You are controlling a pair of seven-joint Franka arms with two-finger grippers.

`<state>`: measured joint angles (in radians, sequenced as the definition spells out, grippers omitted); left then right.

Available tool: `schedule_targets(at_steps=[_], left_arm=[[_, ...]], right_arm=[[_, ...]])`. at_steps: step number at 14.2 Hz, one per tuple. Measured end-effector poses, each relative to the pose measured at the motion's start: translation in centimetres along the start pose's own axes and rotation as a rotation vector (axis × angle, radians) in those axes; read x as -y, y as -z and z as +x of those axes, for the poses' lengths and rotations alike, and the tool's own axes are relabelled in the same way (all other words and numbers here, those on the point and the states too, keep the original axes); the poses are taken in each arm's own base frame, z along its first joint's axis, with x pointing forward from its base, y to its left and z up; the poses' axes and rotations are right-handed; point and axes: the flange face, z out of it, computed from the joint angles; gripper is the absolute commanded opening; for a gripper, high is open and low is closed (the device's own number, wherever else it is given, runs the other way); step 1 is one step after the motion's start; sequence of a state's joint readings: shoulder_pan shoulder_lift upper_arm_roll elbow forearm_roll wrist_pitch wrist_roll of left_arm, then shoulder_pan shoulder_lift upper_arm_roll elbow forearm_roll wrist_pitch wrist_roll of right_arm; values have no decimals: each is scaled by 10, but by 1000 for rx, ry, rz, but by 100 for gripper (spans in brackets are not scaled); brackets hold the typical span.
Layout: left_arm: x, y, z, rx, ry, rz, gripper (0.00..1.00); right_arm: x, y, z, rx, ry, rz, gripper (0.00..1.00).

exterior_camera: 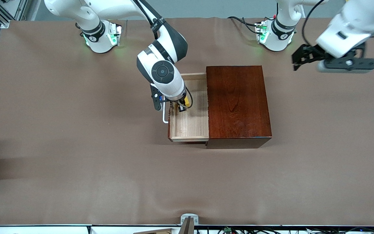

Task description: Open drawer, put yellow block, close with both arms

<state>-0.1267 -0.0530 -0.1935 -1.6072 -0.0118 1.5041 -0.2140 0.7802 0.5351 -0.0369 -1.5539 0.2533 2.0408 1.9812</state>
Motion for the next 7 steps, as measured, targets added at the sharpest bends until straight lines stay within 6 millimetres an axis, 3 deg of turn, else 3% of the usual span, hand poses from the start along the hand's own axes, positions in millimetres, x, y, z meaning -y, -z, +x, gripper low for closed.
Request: schedule_targets(at_steps=[2, 7], left_arm=[[-32, -9, 6, 12, -49, -3, 100], [-126, -35, 7, 61, -60, -18, 100]], right_arm=[[4, 11, -3, 10, 1, 20, 75], [18, 64, 10, 6, -23, 5, 95]])
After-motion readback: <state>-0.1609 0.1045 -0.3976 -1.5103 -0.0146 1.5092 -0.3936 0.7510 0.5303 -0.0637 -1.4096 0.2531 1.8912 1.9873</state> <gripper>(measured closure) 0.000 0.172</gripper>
